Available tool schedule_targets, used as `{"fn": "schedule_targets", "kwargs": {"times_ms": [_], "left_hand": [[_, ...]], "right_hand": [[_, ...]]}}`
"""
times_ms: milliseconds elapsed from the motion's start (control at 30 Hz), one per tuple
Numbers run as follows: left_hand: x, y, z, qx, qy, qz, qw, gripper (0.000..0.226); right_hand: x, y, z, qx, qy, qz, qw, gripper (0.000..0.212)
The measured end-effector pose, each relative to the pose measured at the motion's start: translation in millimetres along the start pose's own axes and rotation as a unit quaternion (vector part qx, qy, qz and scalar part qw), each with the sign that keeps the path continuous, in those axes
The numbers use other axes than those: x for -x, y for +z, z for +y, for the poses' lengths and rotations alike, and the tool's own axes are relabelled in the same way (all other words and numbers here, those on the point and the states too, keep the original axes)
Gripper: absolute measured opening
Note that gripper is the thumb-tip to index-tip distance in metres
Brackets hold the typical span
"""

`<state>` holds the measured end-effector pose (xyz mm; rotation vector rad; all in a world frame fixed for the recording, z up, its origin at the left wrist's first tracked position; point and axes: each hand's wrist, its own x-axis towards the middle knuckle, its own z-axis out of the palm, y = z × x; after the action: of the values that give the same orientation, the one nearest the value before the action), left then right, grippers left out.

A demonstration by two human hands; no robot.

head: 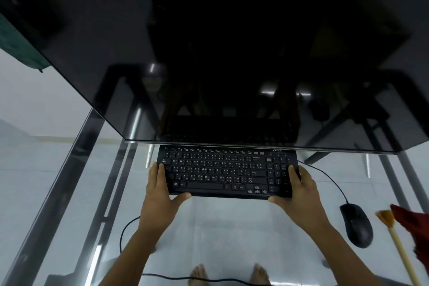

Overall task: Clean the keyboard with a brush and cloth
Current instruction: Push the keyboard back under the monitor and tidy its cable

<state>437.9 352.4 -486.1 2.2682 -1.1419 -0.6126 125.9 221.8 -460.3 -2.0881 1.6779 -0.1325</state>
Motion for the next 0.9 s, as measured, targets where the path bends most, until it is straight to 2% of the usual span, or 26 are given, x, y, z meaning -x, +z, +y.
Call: {"fn": "schedule_targets", "kwargs": {"times_ms": [300,567,900], "left_hand": [[-23,0,9,0.0,0.002,0.012,1.0,0.111],[-9,1,7,-0.004,0.003,0.053,0.999,0.096],[-29,5,11,-0.021,-0.01,0.04,0.999,0.091]], "right_hand": [[-18,-1,-5,0.007,0.019,0.002,1.0,0.104],[-5,9,15,-0.008,0.023,0.039,0.999,0.078],[-32,1,10,-0.005,0.006,0.036,0.999,0.076]]}}
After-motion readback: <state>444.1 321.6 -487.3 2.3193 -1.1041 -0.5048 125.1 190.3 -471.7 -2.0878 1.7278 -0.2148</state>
